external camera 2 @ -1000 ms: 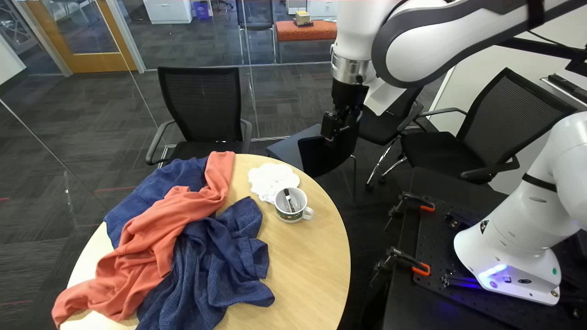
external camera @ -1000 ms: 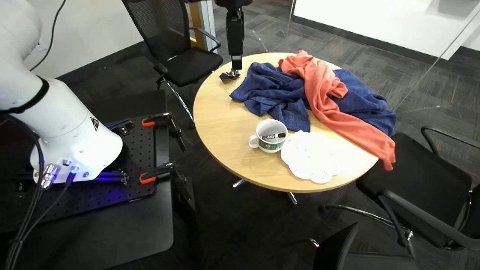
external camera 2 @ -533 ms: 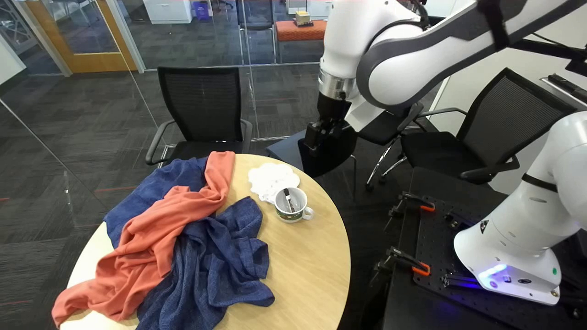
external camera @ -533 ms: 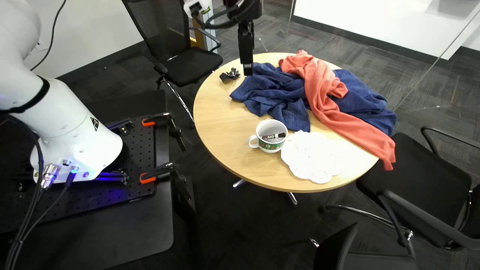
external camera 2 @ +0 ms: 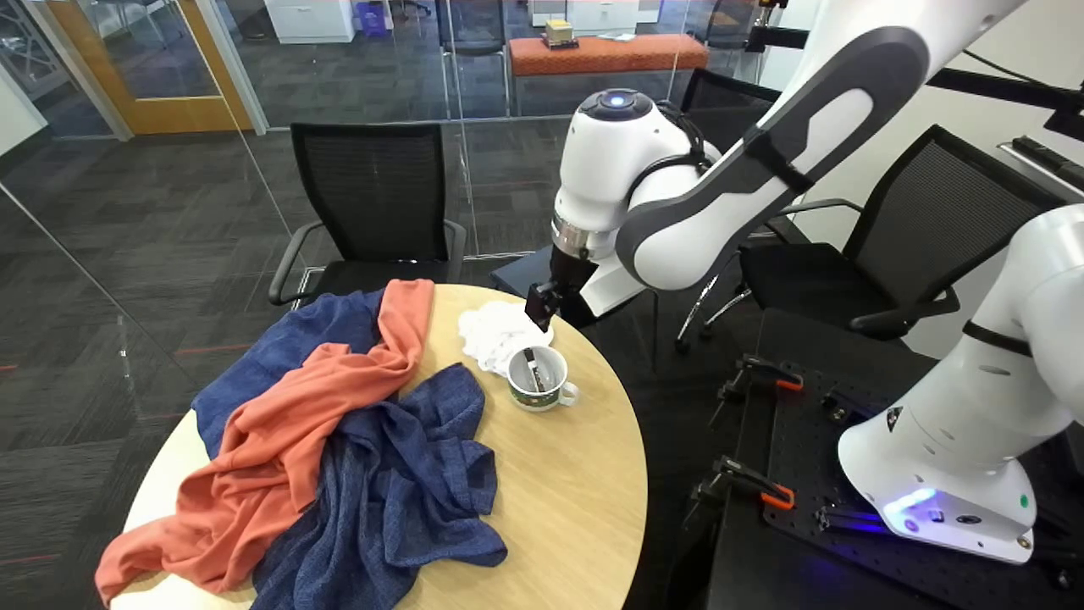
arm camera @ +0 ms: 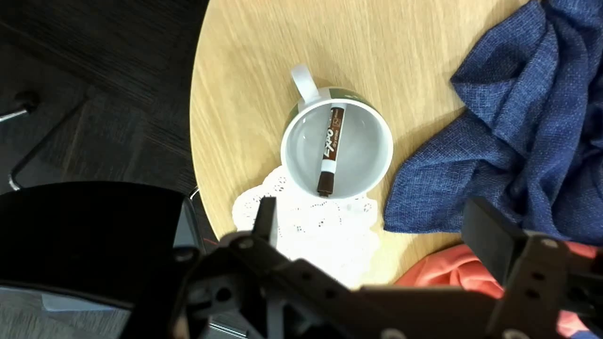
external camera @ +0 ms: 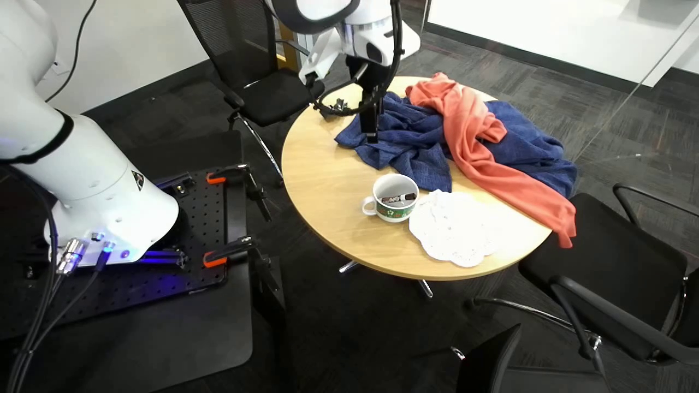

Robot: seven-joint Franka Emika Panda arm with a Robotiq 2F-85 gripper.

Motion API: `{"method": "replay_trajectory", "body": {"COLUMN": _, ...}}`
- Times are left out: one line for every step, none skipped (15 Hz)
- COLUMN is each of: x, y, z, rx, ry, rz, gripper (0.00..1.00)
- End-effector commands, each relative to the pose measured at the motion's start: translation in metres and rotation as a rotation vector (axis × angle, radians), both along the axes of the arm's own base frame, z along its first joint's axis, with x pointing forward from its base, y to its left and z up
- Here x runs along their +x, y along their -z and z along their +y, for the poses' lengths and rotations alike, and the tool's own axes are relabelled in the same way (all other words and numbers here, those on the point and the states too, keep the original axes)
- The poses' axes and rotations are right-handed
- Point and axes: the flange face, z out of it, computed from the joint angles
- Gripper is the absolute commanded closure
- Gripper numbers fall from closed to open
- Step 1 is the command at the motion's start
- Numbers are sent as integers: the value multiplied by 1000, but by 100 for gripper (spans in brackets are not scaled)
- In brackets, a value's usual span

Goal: Remove the marker from the mug and put it on the table

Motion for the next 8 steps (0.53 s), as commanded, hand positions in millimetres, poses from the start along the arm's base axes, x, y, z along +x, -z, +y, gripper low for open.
{"method": "replay_trajectory", "body": {"x": 17, "y": 35, "z": 5, "rx": 3, "ry": 62, "rz": -9, "gripper": 0}}
{"method": "replay_trajectory", "body": {"x": 20, "y": 45, "z": 6, "rx": 9, "ry": 77, "rz": -10, "gripper": 0}}
{"method": "replay_trajectory", "body": {"x": 24, "y": 54, "z": 5, "rx": 13, "ry": 82, "rz": -15, "gripper": 0}}
{"method": "replay_trajectory", "body": {"x": 28, "y": 63, "z": 5, "rx": 18, "ry": 93, "rz": -16, "gripper": 0}}
{"method": "replay_trajectory", "body": {"x": 32, "y": 72, "z": 3, "rx": 21, "ry": 100, "rz": -20, "gripper": 0}}
{"method": "replay_trajectory", "body": {"x": 36, "y": 79, "z": 2, "rx": 23, "ry": 110, "rz": -21, "gripper": 0}}
{"method": "replay_trajectory", "body": {"x": 40, "y": 84, "z": 0, "rx": 21, "ry": 122, "rz": -25, "gripper": 0}}
{"method": "replay_trajectory", "body": {"x": 43, "y": 89, "z": -2, "rx": 22, "ry": 132, "rz": -24, "gripper": 0}}
